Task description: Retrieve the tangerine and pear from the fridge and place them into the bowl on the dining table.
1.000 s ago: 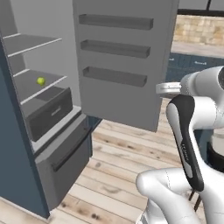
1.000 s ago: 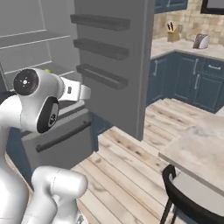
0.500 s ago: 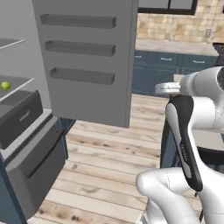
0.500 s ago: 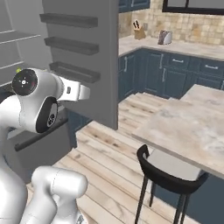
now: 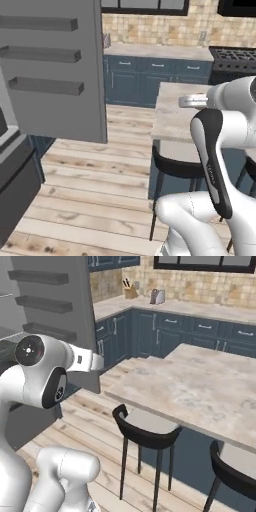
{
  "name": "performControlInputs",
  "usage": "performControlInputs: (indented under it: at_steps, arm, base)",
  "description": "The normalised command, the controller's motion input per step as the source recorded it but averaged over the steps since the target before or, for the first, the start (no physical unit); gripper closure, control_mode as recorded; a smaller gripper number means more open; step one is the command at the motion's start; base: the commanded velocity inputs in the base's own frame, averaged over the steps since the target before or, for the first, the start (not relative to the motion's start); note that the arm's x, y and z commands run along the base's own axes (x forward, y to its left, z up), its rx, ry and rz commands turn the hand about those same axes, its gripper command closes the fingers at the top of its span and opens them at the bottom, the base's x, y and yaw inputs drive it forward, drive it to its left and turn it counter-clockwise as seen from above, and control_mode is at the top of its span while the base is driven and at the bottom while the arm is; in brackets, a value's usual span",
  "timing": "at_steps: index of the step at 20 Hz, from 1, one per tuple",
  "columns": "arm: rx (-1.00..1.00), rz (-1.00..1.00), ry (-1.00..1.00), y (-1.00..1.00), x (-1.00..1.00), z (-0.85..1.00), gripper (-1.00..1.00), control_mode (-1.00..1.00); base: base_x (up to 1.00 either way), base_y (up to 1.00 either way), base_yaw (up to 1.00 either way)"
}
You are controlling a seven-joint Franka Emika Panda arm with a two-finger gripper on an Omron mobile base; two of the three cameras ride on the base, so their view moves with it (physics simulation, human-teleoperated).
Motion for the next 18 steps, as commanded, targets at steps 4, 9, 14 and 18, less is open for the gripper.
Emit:
performControlInputs:
  at_steps: [4, 9, 14, 18]
  arm:
    - [0.0, 0.0, 0.0, 0.0, 0.0, 0.0, 1.0, 1.0]
    - [0.0, 0.0, 0.0, 0.0, 0.0, 0.0, 1.0, 1.0]
    - [0.0, 0.0, 0.0, 0.0, 0.0, 0.0, 1.0, 1.0]
    - [0.0, 0.0, 0.0, 0.0, 0.0, 0.0, 1.0, 1.0]
  base:
    - [-0.25, -0.73, -0.18]
    - [-0.14, -0.75, -0.17]
    - [0.0, -0.85, -0.15]
    - [0.0, -0.86, -0.13]
